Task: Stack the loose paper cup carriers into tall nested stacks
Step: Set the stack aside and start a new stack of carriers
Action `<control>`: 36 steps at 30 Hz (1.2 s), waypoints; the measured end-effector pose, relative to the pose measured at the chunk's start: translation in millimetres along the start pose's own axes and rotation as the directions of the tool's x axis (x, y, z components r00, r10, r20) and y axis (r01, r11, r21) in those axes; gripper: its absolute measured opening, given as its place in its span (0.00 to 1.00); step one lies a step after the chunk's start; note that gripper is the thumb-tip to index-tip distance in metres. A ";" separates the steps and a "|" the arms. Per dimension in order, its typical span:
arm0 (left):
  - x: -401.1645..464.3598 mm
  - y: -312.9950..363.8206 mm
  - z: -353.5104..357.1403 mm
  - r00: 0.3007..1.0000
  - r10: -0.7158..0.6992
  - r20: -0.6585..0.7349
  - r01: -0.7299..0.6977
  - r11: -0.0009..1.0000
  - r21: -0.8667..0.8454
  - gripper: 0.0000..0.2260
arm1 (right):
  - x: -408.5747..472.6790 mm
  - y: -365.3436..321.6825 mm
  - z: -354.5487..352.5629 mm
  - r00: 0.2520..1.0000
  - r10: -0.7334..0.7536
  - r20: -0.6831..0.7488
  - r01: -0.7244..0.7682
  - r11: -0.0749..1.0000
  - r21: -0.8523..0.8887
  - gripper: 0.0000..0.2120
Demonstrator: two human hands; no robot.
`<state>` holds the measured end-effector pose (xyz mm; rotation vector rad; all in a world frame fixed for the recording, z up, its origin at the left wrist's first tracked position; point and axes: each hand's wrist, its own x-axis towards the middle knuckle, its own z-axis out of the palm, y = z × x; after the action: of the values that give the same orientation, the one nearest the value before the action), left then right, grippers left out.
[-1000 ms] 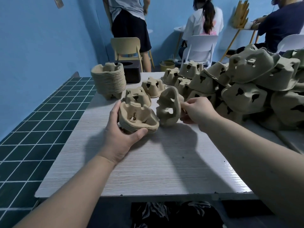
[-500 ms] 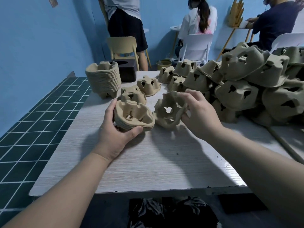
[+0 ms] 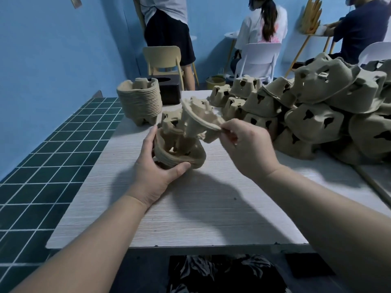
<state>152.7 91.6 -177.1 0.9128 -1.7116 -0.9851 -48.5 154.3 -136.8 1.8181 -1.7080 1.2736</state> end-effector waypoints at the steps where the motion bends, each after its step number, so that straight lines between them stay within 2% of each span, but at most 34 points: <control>1: -0.5 0.0 0.7 1.000 0.002 0.000 -0.002 1.000 -0.024 0.46 | -1.7 -4.0 4.7 0.999 -0.022 0.032 0.021 1.000 0.022 0.04; 5: -0.4 -4.1 0.6 1.000 0.009 0.003 -0.009 0.998 -0.057 0.50 | -8.4 -6.1 13.4 0.985 -0.070 0.158 0.052 0.992 0.115 0.12; 10: -0.4 -0.6 1.4 1.000 0.006 -0.007 -0.006 0.998 -0.063 0.46 | -13.4 0.0 12.6 0.963 -0.139 0.229 0.110 0.985 0.135 0.10; 16: 2.4 -0.5 -2.7 1.000 -0.013 -0.022 0.012 0.999 -0.052 0.49 | -13.2 -4.9 17.6 0.897 -0.285 0.339 0.255 0.958 0.131 0.14; 18: 6.0 -1.4 -11.1 0.999 -0.028 -0.016 0.027 0.999 -0.038 0.49 | -8.6 -3.1 19.6 0.909 -0.240 0.341 0.211 0.970 0.120 0.14; 21: 13.8 -7.0 -31.6 0.998 -0.053 -0.026 0.052 0.998 -0.039 0.49 | 3.4 0.4 30.0 0.952 -0.076 0.297 0.054 0.995 0.081 0.15; 26: 23.6 -15.3 -51.5 0.996 -0.083 -0.036 0.081 0.996 -0.044 0.48 | 30.5 3.8 64.2 0.921 0.117 0.372 -0.113 0.993 -0.031 0.17; 31: 25.2 -24.4 -52.1 0.994 -0.097 -0.054 0.093 0.993 -0.079 0.50 | 61.2 2.5 101.6 0.887 0.156 0.434 -0.126 0.987 -0.099 0.23; 36: 24.8 -25.7 -54.0 0.994 -0.088 -0.071 0.085 0.995 -0.048 0.52 | 89.1 1.2 124.4 0.815 0.161 0.557 -0.071 0.981 -0.179 0.32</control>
<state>200.3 47.6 -178.4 0.9891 -1.5939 -1.0302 -14.7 5.1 -135.3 2.1690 -2.1770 0.6274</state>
